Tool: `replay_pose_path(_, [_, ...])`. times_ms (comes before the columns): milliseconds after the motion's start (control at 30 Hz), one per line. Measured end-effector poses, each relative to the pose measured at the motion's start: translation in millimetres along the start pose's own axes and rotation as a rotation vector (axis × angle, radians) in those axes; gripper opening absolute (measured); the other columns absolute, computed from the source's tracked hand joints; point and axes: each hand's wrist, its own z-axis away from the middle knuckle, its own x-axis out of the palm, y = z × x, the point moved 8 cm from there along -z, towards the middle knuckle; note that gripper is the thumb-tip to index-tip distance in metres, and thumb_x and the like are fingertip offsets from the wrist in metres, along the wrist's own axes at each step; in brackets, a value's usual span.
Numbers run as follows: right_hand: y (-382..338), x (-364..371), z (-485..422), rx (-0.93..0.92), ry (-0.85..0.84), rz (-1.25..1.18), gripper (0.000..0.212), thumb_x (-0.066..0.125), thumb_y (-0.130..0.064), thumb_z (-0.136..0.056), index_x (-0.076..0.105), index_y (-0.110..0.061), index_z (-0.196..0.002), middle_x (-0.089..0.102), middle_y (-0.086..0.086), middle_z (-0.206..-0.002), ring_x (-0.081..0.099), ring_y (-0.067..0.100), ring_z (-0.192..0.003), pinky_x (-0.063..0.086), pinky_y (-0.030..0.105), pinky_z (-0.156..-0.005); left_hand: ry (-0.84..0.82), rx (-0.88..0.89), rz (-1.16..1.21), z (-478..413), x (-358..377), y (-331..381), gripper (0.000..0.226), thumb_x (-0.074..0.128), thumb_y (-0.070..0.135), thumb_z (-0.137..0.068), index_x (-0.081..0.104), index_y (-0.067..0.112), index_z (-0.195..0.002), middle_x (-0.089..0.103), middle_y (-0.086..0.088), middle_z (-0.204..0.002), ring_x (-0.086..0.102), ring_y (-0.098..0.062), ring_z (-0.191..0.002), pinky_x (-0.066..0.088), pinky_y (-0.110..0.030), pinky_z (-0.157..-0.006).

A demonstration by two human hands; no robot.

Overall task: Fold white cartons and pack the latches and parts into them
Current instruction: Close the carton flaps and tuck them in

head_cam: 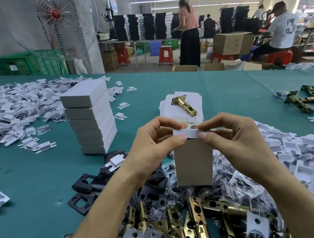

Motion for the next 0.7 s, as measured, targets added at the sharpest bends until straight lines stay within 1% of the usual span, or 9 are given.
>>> replay_pose_path(100, [-1, 1, 0, -0.008, 0.002, 0.015, 0.012, 0.072, -0.01, -0.088, 0.072, -0.021, -0.086, 0.076, -0.005, -0.092, 0.073, 0.017, -0.085, 0.058, 0.055, -0.08, 0.065, 0.073, -0.068, -1, -3, 3, 0.016, 0.073, 0.025, -0.077, 0.066, 0.015, -0.087, 0.076, -0.003, -0.109, 0.071, -0.021, -0.105, 0.058, -0.031, -0.087])
replay_pose_path(167, [0, 1, 0, -0.014, 0.01, 0.019, 0.011, 0.071, -0.01, -0.088, 0.069, -0.02, -0.086, 0.075, -0.005, -0.092, 0.073, 0.016, -0.083, 0.057, 0.055, -0.078, 0.09, 0.113, -0.105, 0, -4, 4, 0.012, 0.073, 0.023, -0.078, 0.067, 0.016, -0.085, 0.077, -0.002, -0.106, 0.072, -0.02, -0.104, 0.059, -0.034, -0.087])
replay_pose_path(233, [0, 1, 0, -0.022, 0.018, 0.03, 0.012, 0.071, -0.009, -0.089, 0.068, -0.02, -0.085, 0.074, -0.006, -0.092, 0.073, 0.014, -0.082, 0.057, 0.055, -0.077, 0.11, 0.151, -0.144, 0, -4, 7, 0.008, 0.073, 0.013, -0.084, 0.066, 0.016, -0.085, 0.077, -0.001, -0.104, 0.073, -0.018, -0.1, 0.059, -0.029, -0.082])
replay_pose_path(300, [0, 1, 0, -0.03, 0.015, 0.049, 0.012, 0.073, -0.01, -0.087, 0.07, -0.022, -0.084, 0.075, -0.007, -0.092, 0.073, 0.012, -0.083, 0.058, 0.052, -0.078, 0.125, 0.165, -0.176, 1, -6, 7, 0.014, 0.072, 0.002, -0.086, 0.066, 0.014, -0.083, 0.077, 0.0, -0.102, 0.074, -0.016, -0.096, 0.058, -0.024, -0.08])
replay_pose_path(367, [-1, 0, 0, -0.045, 0.005, 0.074, 0.012, 0.075, -0.011, -0.085, 0.074, -0.023, -0.084, 0.076, -0.009, -0.092, 0.073, 0.01, -0.085, 0.06, 0.046, -0.078, 0.142, 0.153, -0.201, 1, -9, 6, 0.017, 0.073, -0.001, -0.085, 0.067, 0.014, -0.08, 0.077, -0.001, -0.102, 0.074, -0.016, -0.094, 0.059, -0.024, -0.081])
replay_pose_path(467, [-1, -3, 0, -0.085, -0.011, 0.106, 0.015, 0.079, -0.01, -0.08, 0.078, -0.021, -0.089, 0.076, -0.008, -0.096, 0.071, 0.005, -0.091, 0.06, 0.034, -0.081, 0.171, 0.137, -0.226, 1, -13, 5, 0.018, 0.074, 0.0, -0.085, 0.068, 0.016, -0.077, 0.077, -0.002, -0.101, 0.074, -0.014, -0.093, 0.059, -0.025, -0.082])
replay_pose_path(567, [4, -4, 1, -0.069, -0.043, 0.117, 0.02, 0.079, -0.011, -0.078, 0.078, -0.024, -0.093, 0.074, -0.008, -0.104, 0.071, 0.008, -0.091, 0.06, 0.035, -0.079, 0.18, 0.133, -0.208, 1, -15, 4, 0.011, 0.078, 0.01, -0.082, 0.071, 0.016, -0.077, 0.078, -0.001, -0.099, 0.075, -0.014, -0.092, 0.059, -0.025, -0.081])
replay_pose_path(633, [8, -2, 0, -0.054, -0.073, 0.12, 0.022, 0.079, -0.011, -0.079, 0.076, -0.028, -0.092, 0.073, -0.01, -0.106, 0.071, 0.011, -0.089, 0.061, 0.037, -0.077, 0.168, 0.125, -0.204, 2, -15, 4, 0.012, 0.082, 0.019, -0.073, 0.072, 0.016, -0.077, 0.078, -0.002, -0.099, 0.075, -0.017, -0.092, 0.06, -0.029, -0.081])
replay_pose_path(700, [10, 2, 0, -0.055, -0.116, 0.127, 0.022, 0.077, -0.013, -0.082, 0.074, -0.033, -0.091, 0.072, -0.014, -0.107, 0.071, 0.011, -0.089, 0.06, 0.036, -0.075, 0.158, 0.124, -0.234, 2, -14, 2, 0.016, 0.086, 0.012, -0.069, 0.072, 0.017, -0.073, 0.078, -0.004, -0.098, 0.075, -0.017, -0.092, 0.061, -0.031, -0.08])
